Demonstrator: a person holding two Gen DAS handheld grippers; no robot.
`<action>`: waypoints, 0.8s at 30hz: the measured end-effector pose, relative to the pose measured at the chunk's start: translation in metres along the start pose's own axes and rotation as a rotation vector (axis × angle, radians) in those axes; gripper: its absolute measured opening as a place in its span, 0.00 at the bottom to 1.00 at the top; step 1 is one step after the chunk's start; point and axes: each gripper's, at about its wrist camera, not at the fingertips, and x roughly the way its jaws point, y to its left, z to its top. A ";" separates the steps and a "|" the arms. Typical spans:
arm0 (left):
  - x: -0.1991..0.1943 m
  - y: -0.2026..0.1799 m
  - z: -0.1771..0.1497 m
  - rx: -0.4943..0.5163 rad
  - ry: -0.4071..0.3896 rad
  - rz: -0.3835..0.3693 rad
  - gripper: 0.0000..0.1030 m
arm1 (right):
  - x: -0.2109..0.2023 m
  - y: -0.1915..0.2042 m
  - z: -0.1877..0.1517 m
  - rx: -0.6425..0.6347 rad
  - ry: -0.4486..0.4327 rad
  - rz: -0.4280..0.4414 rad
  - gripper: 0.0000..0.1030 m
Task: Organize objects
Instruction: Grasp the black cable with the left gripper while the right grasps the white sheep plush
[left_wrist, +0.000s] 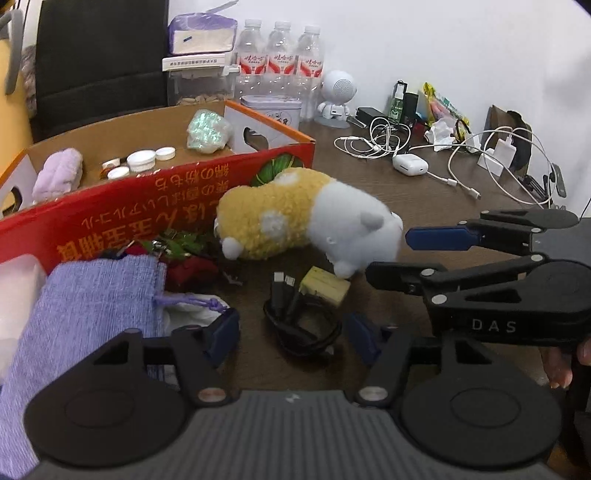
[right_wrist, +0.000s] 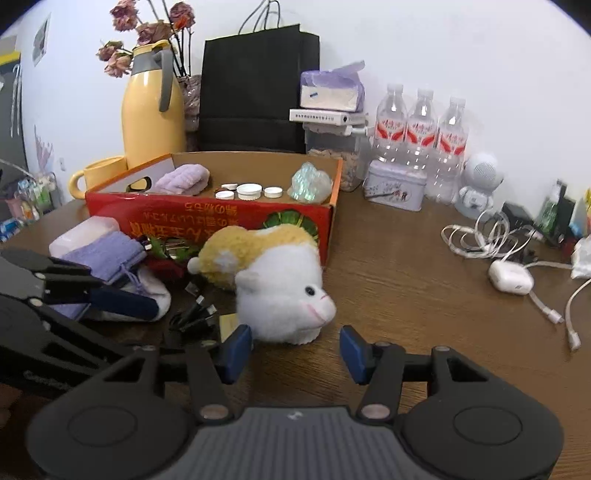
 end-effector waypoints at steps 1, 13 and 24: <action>0.001 -0.001 0.000 0.006 0.001 -0.008 0.48 | 0.003 -0.002 0.000 0.010 -0.001 0.011 0.52; -0.050 0.007 0.001 -0.066 -0.078 0.013 0.43 | 0.027 -0.006 0.013 0.076 -0.041 0.088 0.55; -0.124 0.044 -0.014 -0.190 -0.175 0.161 0.42 | -0.028 0.020 0.002 0.073 -0.135 0.045 0.50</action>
